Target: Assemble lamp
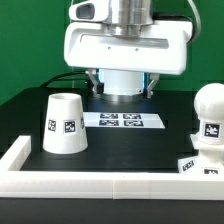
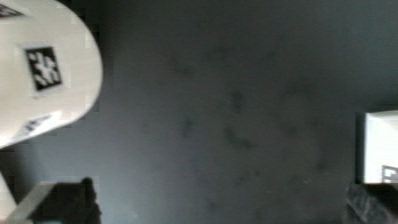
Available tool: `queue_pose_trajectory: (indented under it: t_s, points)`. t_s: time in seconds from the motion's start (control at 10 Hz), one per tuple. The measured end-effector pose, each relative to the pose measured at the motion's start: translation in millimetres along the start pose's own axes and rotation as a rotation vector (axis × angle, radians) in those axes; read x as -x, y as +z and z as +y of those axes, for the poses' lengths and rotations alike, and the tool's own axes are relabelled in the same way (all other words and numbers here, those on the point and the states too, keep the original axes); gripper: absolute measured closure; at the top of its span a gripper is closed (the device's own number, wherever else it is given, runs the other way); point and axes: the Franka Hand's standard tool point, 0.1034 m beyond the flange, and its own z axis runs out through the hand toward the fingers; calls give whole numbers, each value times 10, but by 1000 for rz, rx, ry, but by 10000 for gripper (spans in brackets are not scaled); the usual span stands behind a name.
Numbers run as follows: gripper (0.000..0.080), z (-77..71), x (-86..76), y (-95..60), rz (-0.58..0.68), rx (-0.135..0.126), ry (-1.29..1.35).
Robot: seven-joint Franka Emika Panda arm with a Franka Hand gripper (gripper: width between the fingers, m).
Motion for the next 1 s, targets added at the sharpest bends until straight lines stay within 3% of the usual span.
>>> queue_pose_trajectory:
  t_s: [0.2, 0.4, 0.6, 1.0]
  points:
    - [101, 339, 16, -37, 4, 4, -7]
    - [101, 589, 37, -39, 33, -11, 4]
    - [101, 638, 51, -11, 38, -49, 41]
    - [101, 651, 111, 104, 41, -44, 50]
